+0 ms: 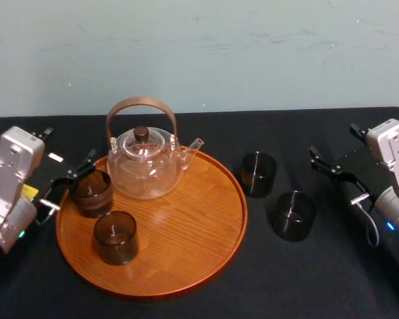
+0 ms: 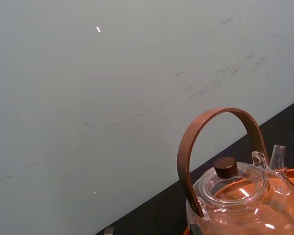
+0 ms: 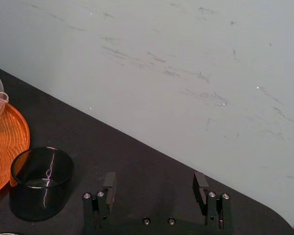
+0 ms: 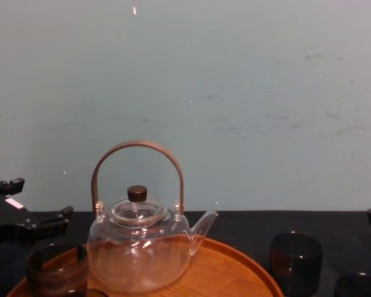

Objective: Pick up the glass from the table and place it on the tray.

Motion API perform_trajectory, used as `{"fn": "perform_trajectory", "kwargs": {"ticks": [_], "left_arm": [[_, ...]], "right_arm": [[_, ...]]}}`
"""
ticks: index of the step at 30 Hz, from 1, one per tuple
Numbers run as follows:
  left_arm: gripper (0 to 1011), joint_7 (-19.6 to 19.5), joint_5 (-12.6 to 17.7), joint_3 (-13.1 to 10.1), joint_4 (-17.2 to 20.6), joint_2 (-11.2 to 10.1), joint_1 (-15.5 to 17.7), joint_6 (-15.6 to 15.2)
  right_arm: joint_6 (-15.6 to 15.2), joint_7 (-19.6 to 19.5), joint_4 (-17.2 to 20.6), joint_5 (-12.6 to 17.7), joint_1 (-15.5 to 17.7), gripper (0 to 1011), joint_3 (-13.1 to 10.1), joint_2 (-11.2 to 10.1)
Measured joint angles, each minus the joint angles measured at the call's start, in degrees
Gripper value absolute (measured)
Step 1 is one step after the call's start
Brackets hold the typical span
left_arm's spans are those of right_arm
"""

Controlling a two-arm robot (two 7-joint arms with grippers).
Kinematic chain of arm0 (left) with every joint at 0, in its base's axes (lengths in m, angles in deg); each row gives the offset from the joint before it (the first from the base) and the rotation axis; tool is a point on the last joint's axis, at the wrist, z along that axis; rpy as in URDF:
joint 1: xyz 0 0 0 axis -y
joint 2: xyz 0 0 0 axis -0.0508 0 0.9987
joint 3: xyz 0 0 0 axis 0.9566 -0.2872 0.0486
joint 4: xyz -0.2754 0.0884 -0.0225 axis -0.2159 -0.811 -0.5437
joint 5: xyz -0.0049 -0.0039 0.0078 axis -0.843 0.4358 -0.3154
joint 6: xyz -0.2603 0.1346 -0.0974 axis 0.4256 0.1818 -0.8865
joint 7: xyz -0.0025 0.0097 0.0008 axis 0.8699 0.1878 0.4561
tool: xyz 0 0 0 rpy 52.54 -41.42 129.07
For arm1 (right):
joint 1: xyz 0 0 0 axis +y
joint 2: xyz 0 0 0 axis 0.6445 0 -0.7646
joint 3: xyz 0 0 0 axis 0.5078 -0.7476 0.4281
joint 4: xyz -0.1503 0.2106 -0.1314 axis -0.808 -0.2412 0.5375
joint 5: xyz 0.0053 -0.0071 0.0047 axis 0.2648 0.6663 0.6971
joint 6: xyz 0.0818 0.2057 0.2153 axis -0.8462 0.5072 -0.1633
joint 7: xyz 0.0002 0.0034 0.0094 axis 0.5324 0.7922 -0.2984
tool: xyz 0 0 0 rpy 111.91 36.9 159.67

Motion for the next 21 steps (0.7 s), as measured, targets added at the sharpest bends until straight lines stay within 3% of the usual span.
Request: {"fn": "perform_trajectory", "kwargs": {"ticks": [21], "left_arm": [[1001,0.0,0.0,0.0,0.0,0.0,0.0,0.0]], "right_arm": [[0.0,0.0,0.0,0.0,0.0,1002,0.0,0.0]]}}
